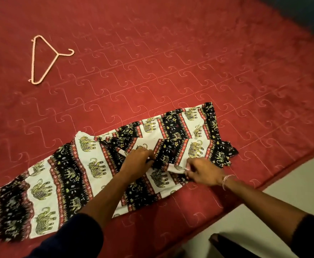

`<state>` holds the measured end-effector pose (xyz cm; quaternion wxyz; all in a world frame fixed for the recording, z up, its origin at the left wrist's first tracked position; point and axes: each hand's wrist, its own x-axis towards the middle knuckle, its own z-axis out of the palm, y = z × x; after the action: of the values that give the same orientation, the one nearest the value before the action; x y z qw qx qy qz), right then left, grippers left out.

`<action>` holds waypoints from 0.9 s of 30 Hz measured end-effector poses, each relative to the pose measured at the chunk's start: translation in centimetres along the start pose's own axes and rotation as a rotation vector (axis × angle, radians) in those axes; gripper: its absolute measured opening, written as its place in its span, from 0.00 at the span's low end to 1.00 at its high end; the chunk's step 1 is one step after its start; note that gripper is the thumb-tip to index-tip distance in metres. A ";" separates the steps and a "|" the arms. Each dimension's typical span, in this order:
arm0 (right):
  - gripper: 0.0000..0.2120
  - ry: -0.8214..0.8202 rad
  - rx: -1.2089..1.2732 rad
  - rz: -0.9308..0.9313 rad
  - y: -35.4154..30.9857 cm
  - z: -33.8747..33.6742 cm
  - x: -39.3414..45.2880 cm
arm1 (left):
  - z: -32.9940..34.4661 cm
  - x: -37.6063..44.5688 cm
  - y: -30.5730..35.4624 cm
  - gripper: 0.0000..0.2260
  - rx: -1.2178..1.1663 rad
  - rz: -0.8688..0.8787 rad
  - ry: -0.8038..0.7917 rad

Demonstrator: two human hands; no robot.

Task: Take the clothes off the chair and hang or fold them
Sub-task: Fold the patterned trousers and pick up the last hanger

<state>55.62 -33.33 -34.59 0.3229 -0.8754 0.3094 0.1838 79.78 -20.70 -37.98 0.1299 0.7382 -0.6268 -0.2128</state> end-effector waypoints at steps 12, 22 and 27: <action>0.12 0.064 0.313 0.046 4.0 -11.4 5.4 | -1.9 7.1 0.1 0.03 -0.233 -0.215 0.109; 0.24 -0.010 0.087 0.118 8.7 -15.1 11.1 | -1.3 12.5 -2.3 0.04 -0.264 -0.321 0.126; 0.22 -0.224 -0.268 0.061 7.8 -10.6 12.7 | -0.5 14.0 -2.8 0.05 -0.254 -0.337 0.109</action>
<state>61.20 -50.63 -37.05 0.2301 -0.8748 0.2705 0.3295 84.24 -33.94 -40.93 0.2180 0.8207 -0.4549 -0.2684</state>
